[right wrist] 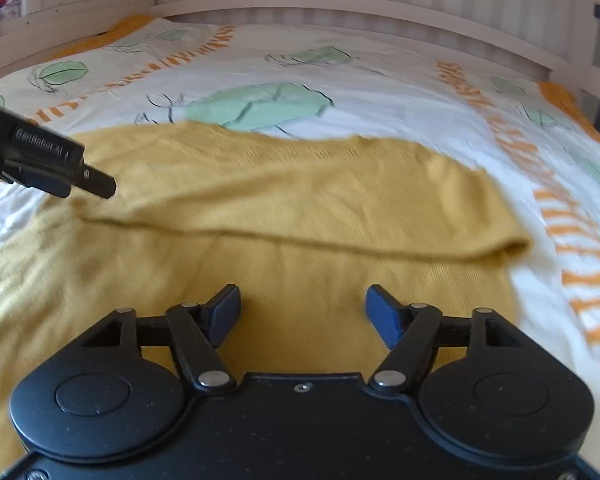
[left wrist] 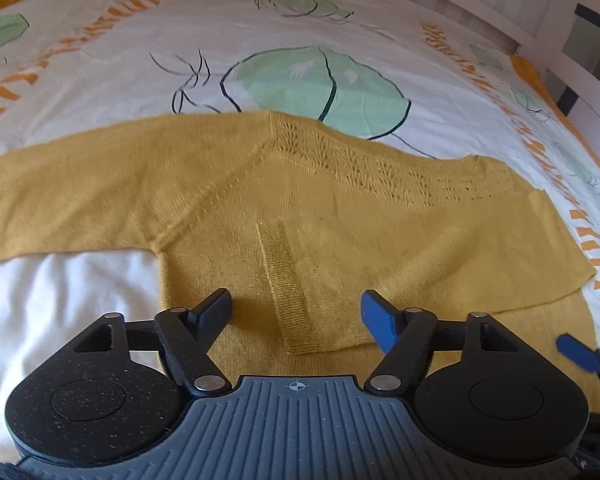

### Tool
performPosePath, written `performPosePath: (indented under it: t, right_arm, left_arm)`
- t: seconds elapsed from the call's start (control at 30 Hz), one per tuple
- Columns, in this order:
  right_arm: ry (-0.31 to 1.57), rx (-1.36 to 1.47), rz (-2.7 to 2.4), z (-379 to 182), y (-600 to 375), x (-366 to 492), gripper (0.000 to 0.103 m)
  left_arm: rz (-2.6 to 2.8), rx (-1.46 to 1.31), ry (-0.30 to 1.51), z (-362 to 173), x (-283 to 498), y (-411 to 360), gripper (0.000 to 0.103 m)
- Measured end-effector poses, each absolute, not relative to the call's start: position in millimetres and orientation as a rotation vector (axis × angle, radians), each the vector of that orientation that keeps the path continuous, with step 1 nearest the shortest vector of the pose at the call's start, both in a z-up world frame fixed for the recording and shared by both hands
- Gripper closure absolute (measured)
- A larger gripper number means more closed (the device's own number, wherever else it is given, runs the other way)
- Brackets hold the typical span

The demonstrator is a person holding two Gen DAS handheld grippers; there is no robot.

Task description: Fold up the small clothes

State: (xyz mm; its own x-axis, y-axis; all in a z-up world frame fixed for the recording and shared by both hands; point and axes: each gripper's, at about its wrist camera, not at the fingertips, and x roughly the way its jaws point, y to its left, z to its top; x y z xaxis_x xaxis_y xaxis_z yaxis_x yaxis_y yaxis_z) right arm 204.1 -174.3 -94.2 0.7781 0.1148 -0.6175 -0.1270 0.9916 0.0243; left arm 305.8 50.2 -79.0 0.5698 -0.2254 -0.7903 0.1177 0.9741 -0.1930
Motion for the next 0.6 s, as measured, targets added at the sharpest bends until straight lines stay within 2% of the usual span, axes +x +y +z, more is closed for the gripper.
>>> performPosePath:
  t: [0.13,0.23,0.3,0.33,0.4,0.6]
  right_arm:
    - [0.649,0.007,0.141,-98,-180,202,0.022]
    - [0.655,0.012,0.157,-100,-182,202,0.018]
    - [0.656,0.014,0.162,-101,-183,202,0.016]
    - [0.656,0.017,0.163,-102,-183,201,0.016]
    - [0.655,0.022,0.165,-103,-183,201,0.016]
    - [0.653,0.026,0.165,-104,-183,200,0.016]
  left_arm:
    - [-0.199,-0.13,0.938,-82,314,47,0.038]
    - [-0.187,-0.131,0.929,-83,320,45,0.051]
    - [-0.164,-0.131,0.924,-81,324,43,0.069]
    - [-0.16,-0.131,0.92,-80,326,43,0.075]
    - [-0.169,-0.115,0.895,-76,326,42,0.099]
    - [-0.21,0.032,0.735,-34,320,29,0.099]
